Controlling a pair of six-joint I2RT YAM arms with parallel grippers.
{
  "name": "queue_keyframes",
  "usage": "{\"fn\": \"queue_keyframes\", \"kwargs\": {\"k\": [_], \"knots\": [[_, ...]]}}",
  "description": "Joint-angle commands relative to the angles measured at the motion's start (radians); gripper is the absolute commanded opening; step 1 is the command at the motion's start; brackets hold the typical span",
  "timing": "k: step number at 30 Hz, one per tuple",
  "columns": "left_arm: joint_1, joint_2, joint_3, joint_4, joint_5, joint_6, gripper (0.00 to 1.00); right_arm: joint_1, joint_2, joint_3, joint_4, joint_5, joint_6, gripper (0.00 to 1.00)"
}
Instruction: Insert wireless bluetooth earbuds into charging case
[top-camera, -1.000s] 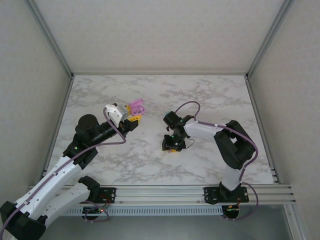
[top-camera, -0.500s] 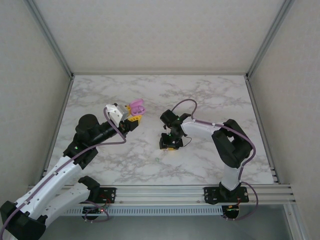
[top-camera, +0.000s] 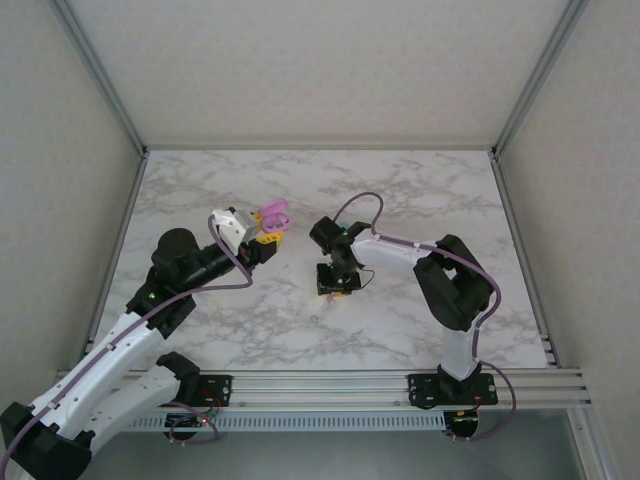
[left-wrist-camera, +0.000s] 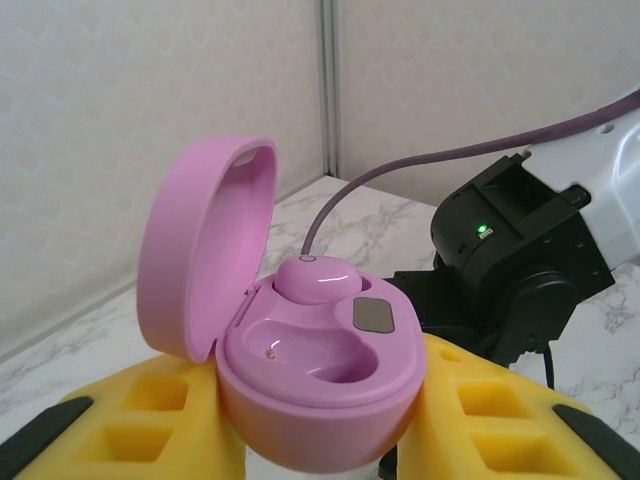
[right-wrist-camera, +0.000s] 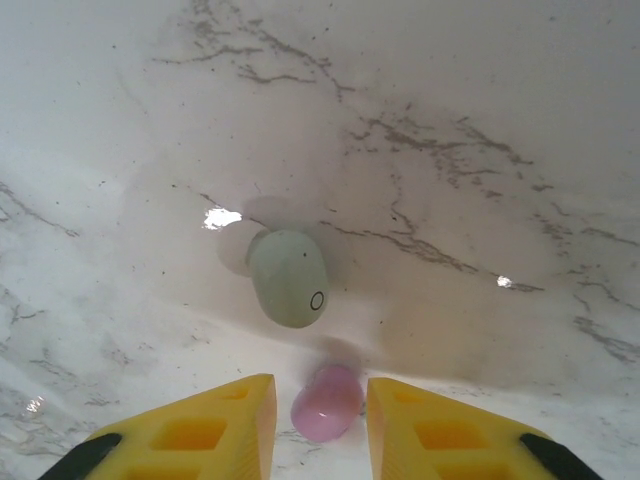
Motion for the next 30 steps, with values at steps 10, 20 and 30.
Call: {"fn": "queue_keyframes", "kwargs": {"k": [10,20,30], "knots": [[-0.01,-0.018,0.011,0.014,0.008,0.008,0.2,0.04,0.046,0.059,-0.081,0.081,0.024,0.3],[-0.01,-0.014,0.012,0.018,0.011,0.005,0.2,0.051,0.063,0.075,-0.101,0.092,0.011,0.28],[-0.01,-0.013,0.014,0.016,0.011,0.006,0.2,0.06,0.08,0.09,-0.112,0.101,0.003,0.23]]}}
